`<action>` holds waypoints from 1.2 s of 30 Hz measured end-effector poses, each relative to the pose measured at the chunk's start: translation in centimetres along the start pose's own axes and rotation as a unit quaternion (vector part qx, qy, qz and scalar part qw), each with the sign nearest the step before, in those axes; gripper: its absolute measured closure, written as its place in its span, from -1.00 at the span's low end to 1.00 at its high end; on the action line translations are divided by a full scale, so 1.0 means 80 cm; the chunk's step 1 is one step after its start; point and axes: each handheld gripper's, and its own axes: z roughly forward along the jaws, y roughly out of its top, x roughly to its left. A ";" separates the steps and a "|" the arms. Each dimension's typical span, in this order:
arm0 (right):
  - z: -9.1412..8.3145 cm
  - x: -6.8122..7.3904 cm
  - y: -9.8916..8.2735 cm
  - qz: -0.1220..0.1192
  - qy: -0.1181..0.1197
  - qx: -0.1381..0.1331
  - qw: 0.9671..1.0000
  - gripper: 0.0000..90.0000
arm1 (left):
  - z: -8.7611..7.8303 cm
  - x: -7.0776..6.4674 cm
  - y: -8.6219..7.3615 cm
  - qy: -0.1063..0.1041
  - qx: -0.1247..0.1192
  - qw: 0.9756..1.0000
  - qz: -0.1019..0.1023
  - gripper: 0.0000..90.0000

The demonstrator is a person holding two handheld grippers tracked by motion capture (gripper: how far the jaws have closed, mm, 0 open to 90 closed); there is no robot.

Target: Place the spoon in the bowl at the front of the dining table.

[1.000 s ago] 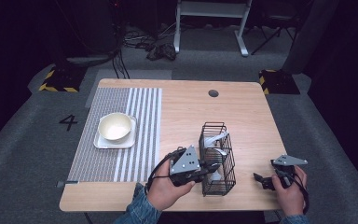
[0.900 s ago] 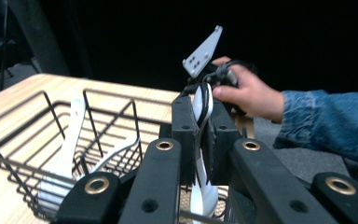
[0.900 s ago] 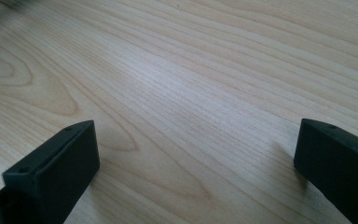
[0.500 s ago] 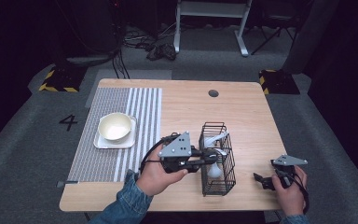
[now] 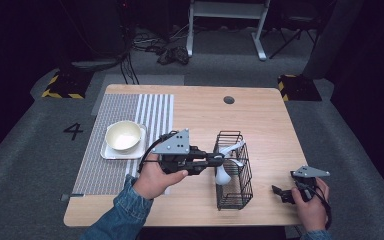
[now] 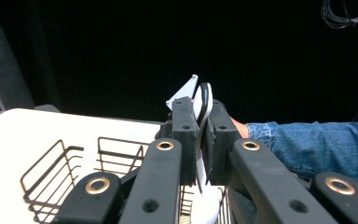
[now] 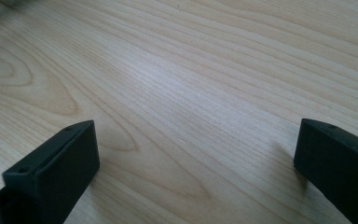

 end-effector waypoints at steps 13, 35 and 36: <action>0.000 0.000 0.000 0.000 0.000 0.000 1.000 -1.00 | -0.024 0.003 0.001 0.031 -0.008 0.999 -0.008 0.89; 0.000 0.001 0.000 0.002 -0.001 -0.001 1.000 -1.00 | -0.106 0.000 -0.018 0.164 -0.021 0.986 -0.035 0.89; 0.000 0.001 0.000 0.002 -0.002 -0.001 1.000 -1.00 | -0.114 0.004 -0.020 0.175 -0.019 0.984 -0.035 0.89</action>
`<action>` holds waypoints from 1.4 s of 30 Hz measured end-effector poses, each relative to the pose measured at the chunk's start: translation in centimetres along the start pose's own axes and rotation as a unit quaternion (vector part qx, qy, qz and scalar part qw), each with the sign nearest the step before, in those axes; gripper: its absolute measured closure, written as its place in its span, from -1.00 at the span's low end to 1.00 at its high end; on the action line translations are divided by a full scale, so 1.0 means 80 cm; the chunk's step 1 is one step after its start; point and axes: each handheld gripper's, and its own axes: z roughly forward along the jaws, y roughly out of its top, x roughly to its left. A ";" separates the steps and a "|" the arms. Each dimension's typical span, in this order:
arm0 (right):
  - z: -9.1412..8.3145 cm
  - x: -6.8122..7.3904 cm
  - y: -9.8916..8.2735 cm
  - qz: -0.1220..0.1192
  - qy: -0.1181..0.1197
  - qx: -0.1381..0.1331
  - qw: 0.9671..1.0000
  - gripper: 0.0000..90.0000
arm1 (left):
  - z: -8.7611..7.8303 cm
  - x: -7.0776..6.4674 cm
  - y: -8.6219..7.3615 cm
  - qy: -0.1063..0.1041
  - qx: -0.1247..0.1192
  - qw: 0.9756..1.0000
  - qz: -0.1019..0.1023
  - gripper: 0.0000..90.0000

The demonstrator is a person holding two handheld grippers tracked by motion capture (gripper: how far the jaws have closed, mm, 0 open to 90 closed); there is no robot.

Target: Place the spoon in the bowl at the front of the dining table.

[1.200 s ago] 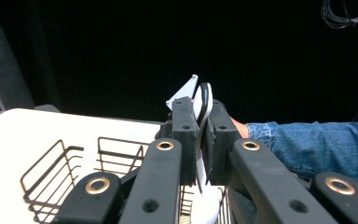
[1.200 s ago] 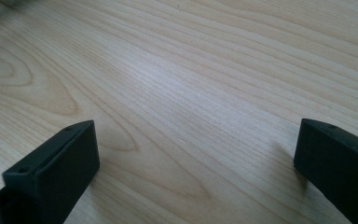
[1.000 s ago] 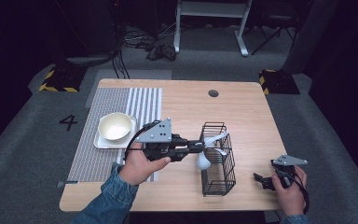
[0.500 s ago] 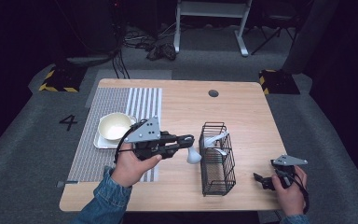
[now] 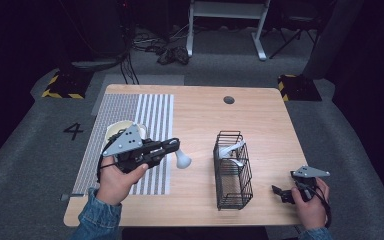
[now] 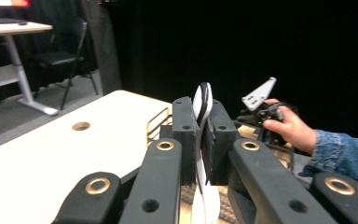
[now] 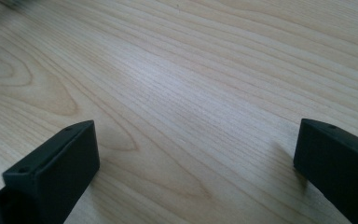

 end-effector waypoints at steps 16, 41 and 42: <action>0.000 0.000 0.000 0.000 0.000 0.000 1.000 -1.00 | -0.045 0.060 -0.019 0.116 -0.001 0.993 -0.008 0.89; 0.000 0.000 0.000 0.000 0.000 0.000 1.000 -1.00 | -0.074 0.140 -0.063 0.375 -0.004 0.925 -0.063 0.89; 0.000 0.000 0.000 0.000 0.000 0.000 1.000 -1.00 | -0.074 0.142 -0.064 0.381 -0.004 0.922 -0.063 0.89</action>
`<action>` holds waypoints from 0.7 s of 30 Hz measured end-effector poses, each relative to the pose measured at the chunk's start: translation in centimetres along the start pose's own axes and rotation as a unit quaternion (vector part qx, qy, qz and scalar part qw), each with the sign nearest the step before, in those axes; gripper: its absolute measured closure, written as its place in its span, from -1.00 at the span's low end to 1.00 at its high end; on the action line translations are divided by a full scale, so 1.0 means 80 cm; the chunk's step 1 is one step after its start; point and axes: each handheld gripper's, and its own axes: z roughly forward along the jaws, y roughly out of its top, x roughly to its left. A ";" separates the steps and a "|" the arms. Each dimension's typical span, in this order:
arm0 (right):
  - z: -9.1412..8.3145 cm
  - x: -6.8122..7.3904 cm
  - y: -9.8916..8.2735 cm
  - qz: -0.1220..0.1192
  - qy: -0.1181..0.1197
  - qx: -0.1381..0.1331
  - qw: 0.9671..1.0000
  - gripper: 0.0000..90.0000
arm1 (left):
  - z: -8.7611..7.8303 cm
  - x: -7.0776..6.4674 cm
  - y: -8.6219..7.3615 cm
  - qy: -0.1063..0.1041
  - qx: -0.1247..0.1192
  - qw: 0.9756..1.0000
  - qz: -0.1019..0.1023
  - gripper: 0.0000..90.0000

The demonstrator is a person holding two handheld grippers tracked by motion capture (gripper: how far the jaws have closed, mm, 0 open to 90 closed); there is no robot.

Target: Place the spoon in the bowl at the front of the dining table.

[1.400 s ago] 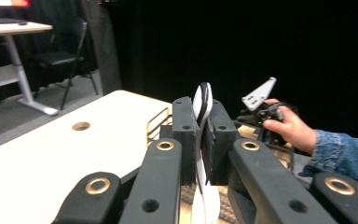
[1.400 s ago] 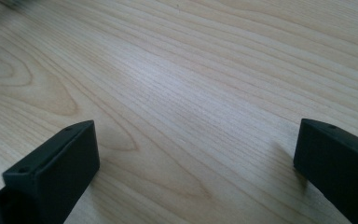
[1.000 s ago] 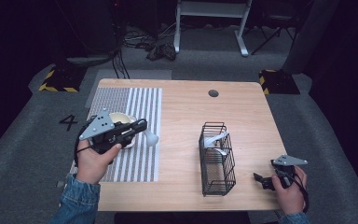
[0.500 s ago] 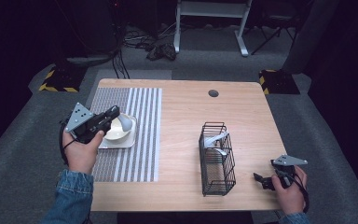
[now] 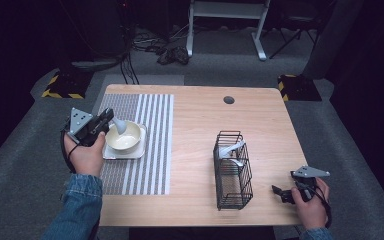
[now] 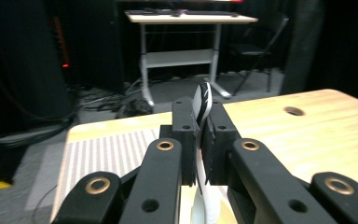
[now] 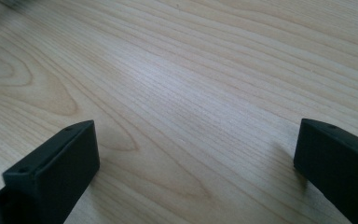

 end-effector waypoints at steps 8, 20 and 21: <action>0.000 0.000 0.000 0.000 0.000 0.000 1.000 -1.00 | 0.009 -0.001 -0.014 0.045 0.013 0.999 0.023 0.89; 0.000 0.000 0.000 0.000 0.000 0.000 1.000 -1.00 | 0.023 0.005 -0.048 0.062 0.042 0.997 0.011 0.89; 0.000 0.000 0.000 0.000 0.000 0.000 1.000 -1.00 | 0.024 0.006 -0.051 0.061 0.045 0.997 0.009 0.89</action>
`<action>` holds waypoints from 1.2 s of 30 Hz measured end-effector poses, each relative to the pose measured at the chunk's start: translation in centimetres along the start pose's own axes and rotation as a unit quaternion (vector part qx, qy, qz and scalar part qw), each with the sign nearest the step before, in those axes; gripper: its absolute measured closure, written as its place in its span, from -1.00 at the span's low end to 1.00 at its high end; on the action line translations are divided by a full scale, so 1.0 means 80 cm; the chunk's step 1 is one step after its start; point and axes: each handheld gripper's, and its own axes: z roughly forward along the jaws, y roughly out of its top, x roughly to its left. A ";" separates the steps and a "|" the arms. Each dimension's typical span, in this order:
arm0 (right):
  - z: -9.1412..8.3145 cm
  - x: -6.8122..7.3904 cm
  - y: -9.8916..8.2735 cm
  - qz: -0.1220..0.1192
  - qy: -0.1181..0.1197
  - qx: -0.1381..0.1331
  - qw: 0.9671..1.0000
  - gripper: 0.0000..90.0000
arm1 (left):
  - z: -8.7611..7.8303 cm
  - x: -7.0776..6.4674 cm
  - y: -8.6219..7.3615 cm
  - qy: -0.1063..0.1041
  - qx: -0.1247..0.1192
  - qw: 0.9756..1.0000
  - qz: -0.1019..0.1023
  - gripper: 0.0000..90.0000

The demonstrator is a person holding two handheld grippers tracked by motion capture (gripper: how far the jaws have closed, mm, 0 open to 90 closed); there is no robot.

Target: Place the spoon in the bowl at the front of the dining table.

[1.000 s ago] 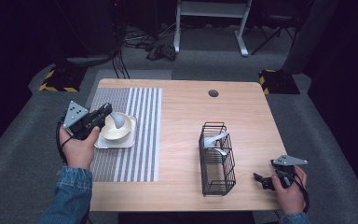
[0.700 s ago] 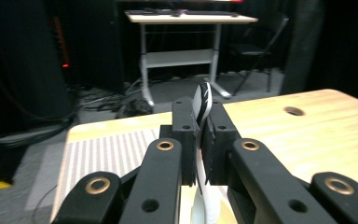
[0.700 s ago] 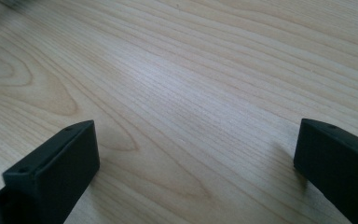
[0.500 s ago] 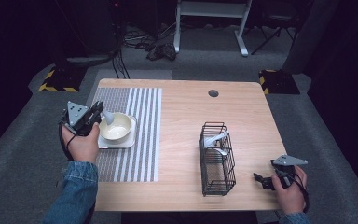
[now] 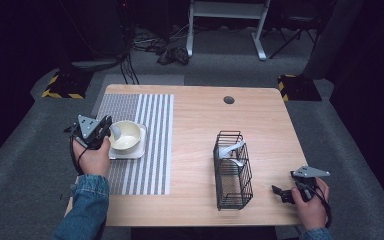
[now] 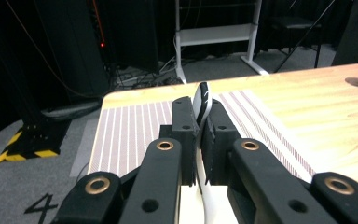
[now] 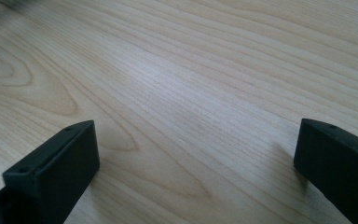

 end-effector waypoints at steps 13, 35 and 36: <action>0.000 0.000 0.000 0.000 0.000 0.000 1.000 -1.00 | 0.010 0.002 -0.018 0.012 0.014 1.000 0.011 0.89; 0.000 0.000 0.000 0.000 0.000 0.000 1.000 -1.00 | 0.017 -0.027 -0.008 -0.024 0.016 1.000 -0.001 0.43; 0.000 0.000 0.000 0.000 0.000 0.000 1.000 -1.00 | 0.017 -0.029 -0.007 -0.027 0.017 0.999 0.002 0.40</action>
